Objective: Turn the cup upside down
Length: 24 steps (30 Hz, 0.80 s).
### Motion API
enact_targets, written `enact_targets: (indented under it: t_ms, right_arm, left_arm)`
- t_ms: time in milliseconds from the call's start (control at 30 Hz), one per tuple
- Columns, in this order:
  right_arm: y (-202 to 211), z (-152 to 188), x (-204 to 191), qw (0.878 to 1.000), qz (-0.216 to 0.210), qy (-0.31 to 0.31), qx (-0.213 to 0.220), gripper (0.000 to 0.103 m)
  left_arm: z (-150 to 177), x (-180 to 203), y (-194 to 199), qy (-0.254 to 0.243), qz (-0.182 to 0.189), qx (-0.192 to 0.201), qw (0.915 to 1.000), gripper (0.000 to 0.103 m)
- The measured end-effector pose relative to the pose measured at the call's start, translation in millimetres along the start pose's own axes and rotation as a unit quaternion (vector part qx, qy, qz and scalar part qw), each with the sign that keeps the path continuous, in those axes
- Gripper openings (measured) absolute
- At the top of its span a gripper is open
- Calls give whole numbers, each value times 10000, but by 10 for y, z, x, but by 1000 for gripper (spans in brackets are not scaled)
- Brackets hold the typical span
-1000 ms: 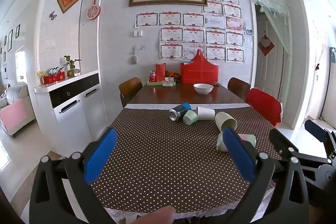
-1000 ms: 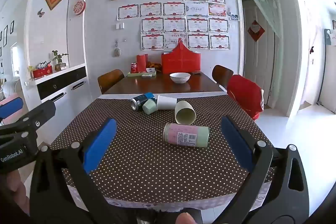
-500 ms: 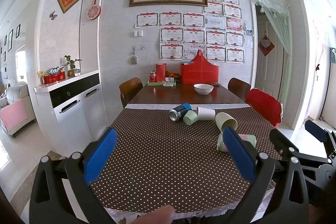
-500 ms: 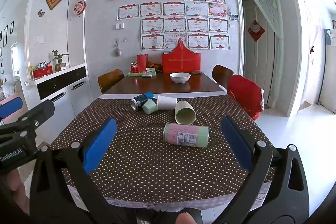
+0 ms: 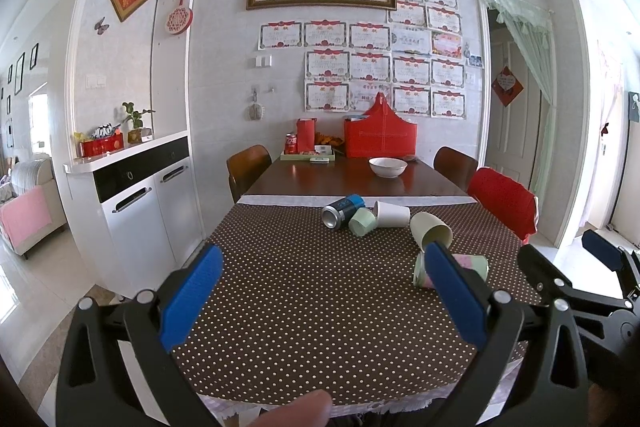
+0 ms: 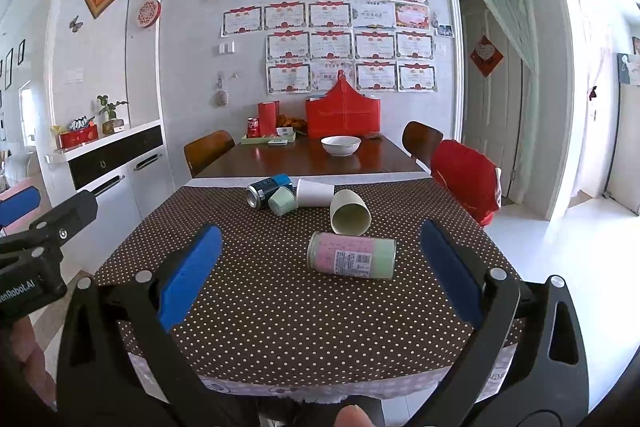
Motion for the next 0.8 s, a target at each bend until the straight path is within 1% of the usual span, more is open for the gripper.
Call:
enact_targets:
  t_ms: [367,467,800]
  right_arm:
    - [-13,75,60,10000,-17,-31,-73,97]
    - [-88,162,104,9999,-43,-45,-114,97]
    - [-235,201,270,9997,25,44,-249,97]
  left_arm:
    - [61,6,-75,-28,1,-58,10000,99]
    - [88,5,-116,-52,10,-96,9999,99]
    - [185,65,-335,-139,64,-241,9996,99]
Point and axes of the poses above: each gripper's, at about its wrist camera, not at the fingertips, and y roughly against the way its jaws point, x to its right, z to its underside, the point moved 7 cm from there along -y, roughly the way its jaws point, and after that the axes turned 14 degrees about x, right-handed, at the moved point
